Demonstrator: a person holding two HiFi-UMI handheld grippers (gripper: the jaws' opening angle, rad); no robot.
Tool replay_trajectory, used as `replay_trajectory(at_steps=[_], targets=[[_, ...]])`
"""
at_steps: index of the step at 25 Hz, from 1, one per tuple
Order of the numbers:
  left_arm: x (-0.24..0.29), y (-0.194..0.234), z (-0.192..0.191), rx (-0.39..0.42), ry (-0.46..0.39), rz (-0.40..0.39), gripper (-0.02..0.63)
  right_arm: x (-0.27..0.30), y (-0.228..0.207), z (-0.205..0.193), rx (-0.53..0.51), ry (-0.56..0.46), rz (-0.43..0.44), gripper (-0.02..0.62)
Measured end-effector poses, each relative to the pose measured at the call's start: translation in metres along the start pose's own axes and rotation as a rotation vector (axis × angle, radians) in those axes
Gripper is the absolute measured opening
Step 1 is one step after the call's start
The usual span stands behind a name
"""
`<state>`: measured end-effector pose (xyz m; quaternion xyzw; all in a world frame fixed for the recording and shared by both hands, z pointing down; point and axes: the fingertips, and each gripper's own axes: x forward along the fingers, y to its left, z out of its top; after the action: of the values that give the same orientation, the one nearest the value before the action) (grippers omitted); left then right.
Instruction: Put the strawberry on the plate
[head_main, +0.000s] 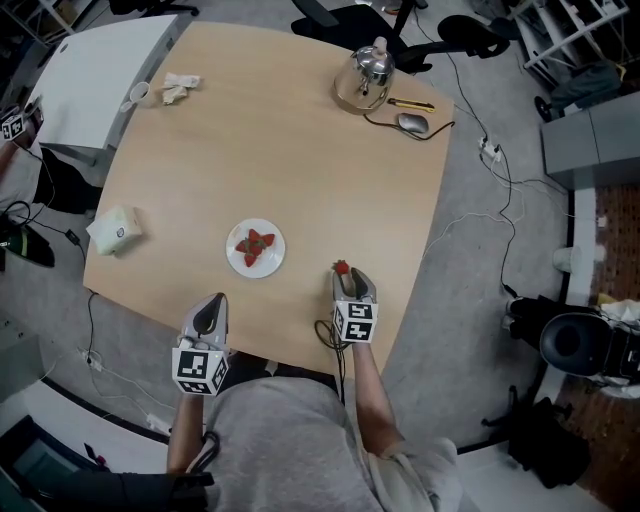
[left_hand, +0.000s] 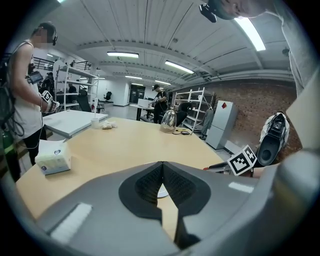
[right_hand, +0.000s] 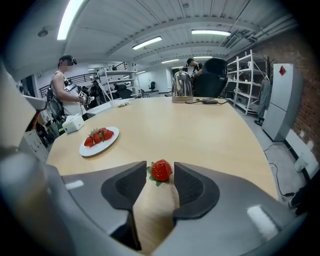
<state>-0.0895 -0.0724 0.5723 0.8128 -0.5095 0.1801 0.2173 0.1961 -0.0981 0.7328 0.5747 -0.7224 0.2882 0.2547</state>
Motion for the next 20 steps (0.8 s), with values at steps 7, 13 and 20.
replay_trajectory(at_steps=[7,13,20], targets=[[0.001,0.004,-0.002,-0.012,0.01,0.017,0.02,0.011,-0.002,-0.001,0.004,0.025,0.001,0.181],[0.004,0.006,-0.003,-0.018,0.02,0.023,0.02,0.018,-0.005,-0.001,-0.007,0.042,0.0,0.186],[0.008,0.006,-0.003,-0.022,0.022,0.023,0.02,0.02,-0.01,0.0,-0.02,0.046,-0.005,0.158]])
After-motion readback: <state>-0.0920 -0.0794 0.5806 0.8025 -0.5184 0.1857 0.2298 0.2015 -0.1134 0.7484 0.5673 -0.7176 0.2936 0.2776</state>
